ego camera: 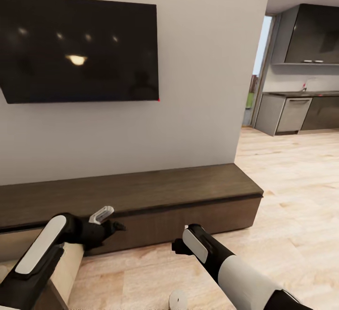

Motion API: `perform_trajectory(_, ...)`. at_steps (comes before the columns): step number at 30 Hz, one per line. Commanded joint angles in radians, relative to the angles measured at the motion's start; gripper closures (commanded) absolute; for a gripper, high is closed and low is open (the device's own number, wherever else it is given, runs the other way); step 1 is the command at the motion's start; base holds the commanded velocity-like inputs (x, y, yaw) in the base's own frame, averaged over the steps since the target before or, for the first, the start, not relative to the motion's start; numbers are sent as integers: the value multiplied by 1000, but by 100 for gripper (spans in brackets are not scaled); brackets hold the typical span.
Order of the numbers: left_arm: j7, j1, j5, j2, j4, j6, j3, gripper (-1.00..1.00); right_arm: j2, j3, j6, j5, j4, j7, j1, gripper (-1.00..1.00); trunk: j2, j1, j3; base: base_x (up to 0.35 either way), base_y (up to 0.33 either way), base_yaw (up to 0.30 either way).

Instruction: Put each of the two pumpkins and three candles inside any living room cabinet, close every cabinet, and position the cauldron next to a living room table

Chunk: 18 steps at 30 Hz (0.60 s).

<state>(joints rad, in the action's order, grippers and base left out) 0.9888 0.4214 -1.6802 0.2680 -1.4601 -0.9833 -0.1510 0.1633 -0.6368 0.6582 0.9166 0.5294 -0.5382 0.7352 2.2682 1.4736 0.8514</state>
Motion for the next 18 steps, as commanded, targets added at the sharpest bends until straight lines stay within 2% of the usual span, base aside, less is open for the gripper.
perform_trajectory(1,9,1,-47,18,-2,1,4,-100,-1,-6,0,10,1,-9,1,-100,8,4,4,0,0,0)
perform_trajectory(4,6,0,-141,43,-3,1,44,-100,-1,-6,-16,10,0,-9,1,-100,29,15,14,0,0,0)
perform_trajectory(7,5,-2,-201,50,-3,-2,82,-100,-1,-7,-28,10,0,-9,1,-100,50,27,23,0,0,0)
perform_trajectory(13,4,-5,-266,54,-3,-5,130,-100,-1,-11,-32,10,0,-8,1,-100,92,50,42,0,0,0)
perform_trajectory(18,4,-6,-287,55,-4,-6,137,-100,-1,-12,-32,10,0,-8,1,-100,127,69,58,0,0,0)
